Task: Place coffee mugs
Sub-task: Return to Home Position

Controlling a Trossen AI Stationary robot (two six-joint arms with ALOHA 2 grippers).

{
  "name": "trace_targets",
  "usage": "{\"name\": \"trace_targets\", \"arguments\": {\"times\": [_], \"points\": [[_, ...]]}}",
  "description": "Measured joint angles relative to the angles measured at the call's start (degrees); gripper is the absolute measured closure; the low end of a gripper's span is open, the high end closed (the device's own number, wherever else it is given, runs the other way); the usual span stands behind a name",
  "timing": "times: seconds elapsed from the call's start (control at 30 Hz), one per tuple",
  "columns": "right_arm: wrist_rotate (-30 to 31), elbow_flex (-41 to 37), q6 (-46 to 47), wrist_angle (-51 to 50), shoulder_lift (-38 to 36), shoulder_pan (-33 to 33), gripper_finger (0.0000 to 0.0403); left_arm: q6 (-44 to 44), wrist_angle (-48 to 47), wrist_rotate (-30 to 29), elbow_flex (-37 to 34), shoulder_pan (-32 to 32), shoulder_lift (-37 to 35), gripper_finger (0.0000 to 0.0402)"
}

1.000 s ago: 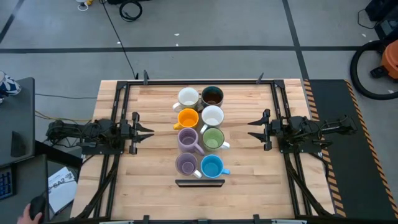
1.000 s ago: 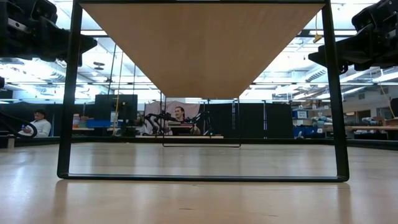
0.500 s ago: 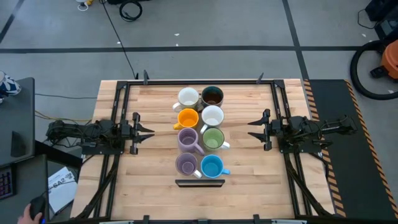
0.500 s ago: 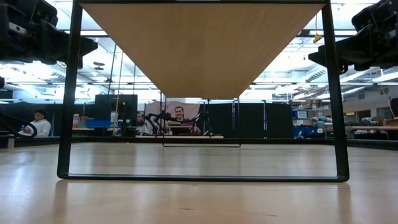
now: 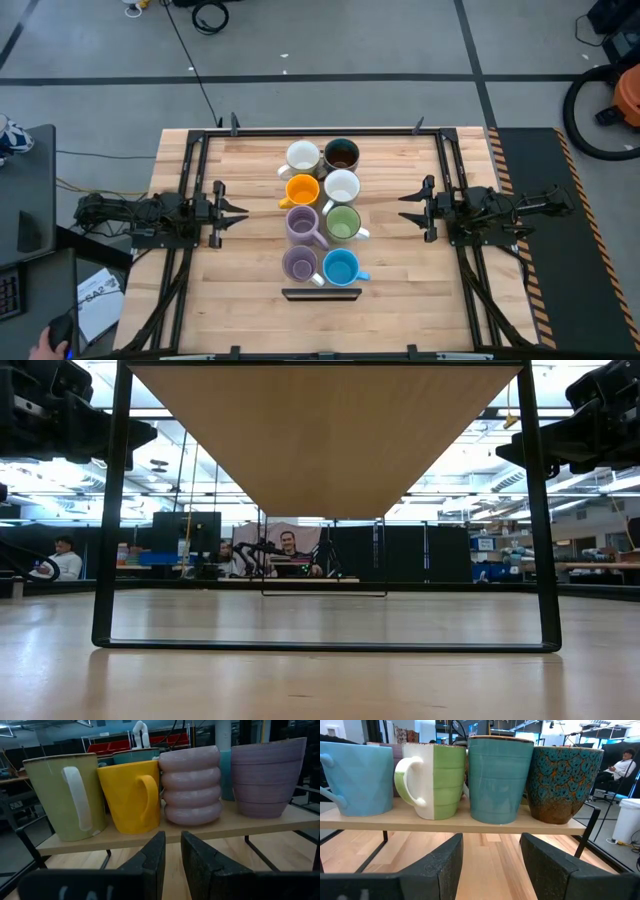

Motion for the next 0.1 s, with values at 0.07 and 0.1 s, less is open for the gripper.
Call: {"name": "trace_targets", "arguments": {"times": [0.07, 0.1], "points": [[0.00, 0.01, 0.00, -0.01, 0.00, 0.00, 0.0197, -0.02, -0.01, 0.00, 0.00, 0.00, 0.02, 0.0333], [0.00, 0.00, 0.01, -0.02, 0.00, 0.00, 0.0197, 0.00, -0.01, 0.00, -0.02, 0.00, 0.02, 0.0333]]}}
